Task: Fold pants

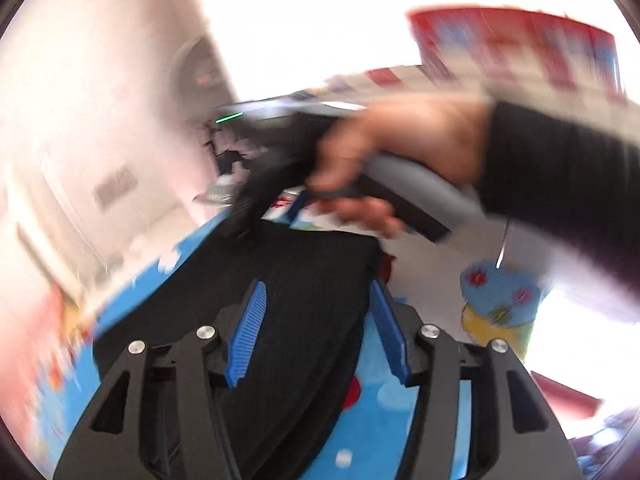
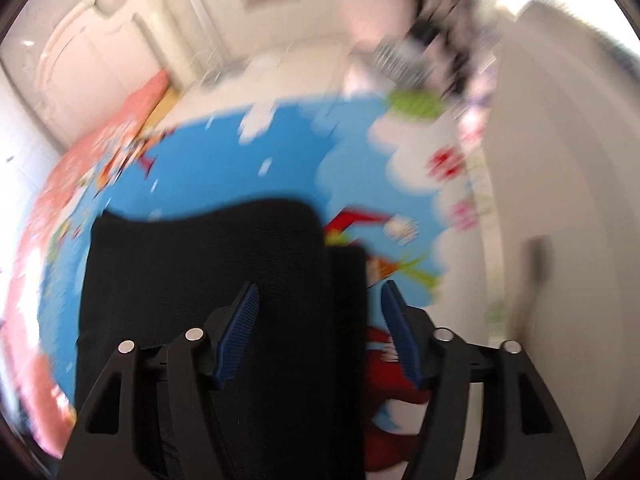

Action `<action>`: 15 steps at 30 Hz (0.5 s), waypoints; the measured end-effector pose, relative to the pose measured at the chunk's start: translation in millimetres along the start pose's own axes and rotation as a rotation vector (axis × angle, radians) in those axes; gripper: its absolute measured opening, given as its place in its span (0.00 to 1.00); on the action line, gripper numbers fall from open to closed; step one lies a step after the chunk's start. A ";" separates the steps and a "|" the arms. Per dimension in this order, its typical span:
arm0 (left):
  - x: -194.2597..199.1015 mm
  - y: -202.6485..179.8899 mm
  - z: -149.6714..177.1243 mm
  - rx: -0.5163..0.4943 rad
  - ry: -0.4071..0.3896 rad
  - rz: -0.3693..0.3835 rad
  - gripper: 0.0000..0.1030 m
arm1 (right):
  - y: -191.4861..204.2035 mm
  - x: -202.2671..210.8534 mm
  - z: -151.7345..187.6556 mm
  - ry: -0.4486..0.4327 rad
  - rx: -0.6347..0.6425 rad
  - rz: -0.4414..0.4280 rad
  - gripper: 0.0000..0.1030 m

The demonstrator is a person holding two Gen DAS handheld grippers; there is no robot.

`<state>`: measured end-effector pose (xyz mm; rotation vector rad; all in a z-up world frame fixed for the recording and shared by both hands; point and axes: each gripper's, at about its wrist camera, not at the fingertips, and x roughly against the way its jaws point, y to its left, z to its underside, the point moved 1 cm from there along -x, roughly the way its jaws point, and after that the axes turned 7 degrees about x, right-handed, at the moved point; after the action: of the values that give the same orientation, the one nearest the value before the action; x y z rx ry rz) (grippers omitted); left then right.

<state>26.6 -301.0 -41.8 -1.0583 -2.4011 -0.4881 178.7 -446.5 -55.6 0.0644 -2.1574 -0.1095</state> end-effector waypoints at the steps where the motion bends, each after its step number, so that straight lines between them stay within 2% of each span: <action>1: 11.4 28.0 -2.0 0.093 -0.014 0.010 0.53 | 5.1 16.2 2.4 -0.048 0.000 0.040 0.64; 3: 21.7 79.3 -3.9 0.245 -0.030 -0.025 0.52 | 23.2 50.0 15.2 -0.146 0.010 0.083 0.64; 4: 19.6 115.1 -2.8 0.325 -0.031 -0.090 0.51 | 35.1 61.3 24.4 -0.178 0.027 0.110 0.64; 5: 17.7 136.4 1.1 0.365 -0.018 -0.120 0.47 | 44.7 68.7 34.5 -0.200 0.031 0.166 0.64; 6: 8.2 167.4 4.3 0.423 0.004 -0.160 0.36 | 52.3 72.1 43.6 -0.207 0.027 0.209 0.64; 8: -8.1 221.9 15.0 0.559 0.057 -0.249 0.20 | 68.2 69.7 62.1 -0.206 0.047 0.241 0.64; 9: -19.4 247.9 22.2 0.627 0.093 -0.257 0.12 | 75.5 62.7 71.9 -0.193 0.066 0.260 0.62; 10: -30.1 269.1 28.6 0.670 0.132 -0.247 0.10 | 77.5 53.3 80.3 -0.171 0.070 0.290 0.61; 12: -62.2 291.4 49.7 0.689 0.260 -0.225 0.10 | 70.2 28.7 92.5 -0.086 0.049 0.310 0.59; 15: -85.3 304.3 57.7 0.664 0.302 -0.205 0.13 | 59.7 19.1 100.6 -0.095 0.001 0.278 0.60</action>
<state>292.0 -128.5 -96.4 -0.4165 -2.1585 0.0943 84.2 -383.5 -89.2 -0.2438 -2.2380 0.0508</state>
